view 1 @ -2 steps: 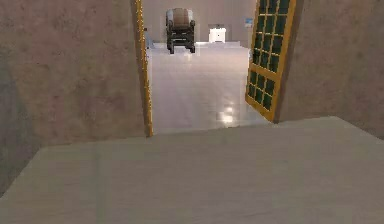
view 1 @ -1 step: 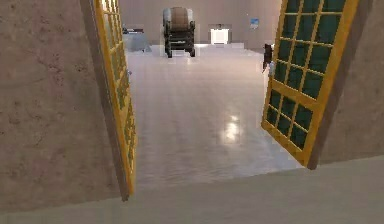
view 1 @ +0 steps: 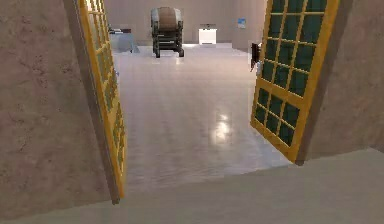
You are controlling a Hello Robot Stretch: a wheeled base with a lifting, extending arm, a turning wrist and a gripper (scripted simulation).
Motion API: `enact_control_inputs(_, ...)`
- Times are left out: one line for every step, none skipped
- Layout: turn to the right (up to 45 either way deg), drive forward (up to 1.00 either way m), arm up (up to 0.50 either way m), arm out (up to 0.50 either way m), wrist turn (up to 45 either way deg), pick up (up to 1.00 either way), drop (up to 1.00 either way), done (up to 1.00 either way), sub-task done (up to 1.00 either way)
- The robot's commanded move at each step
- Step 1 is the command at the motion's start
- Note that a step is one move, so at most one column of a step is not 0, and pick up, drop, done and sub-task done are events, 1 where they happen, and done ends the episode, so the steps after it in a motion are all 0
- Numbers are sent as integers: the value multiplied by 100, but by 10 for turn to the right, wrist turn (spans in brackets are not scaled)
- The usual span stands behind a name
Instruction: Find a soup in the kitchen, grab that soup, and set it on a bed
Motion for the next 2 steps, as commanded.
enact_control_inputs(0, 100, 0, 0, 0, 0, 0, 0, 0)
enact_control_inputs(0, 100, 0, 0, 0, 0, 0, 0, 0)
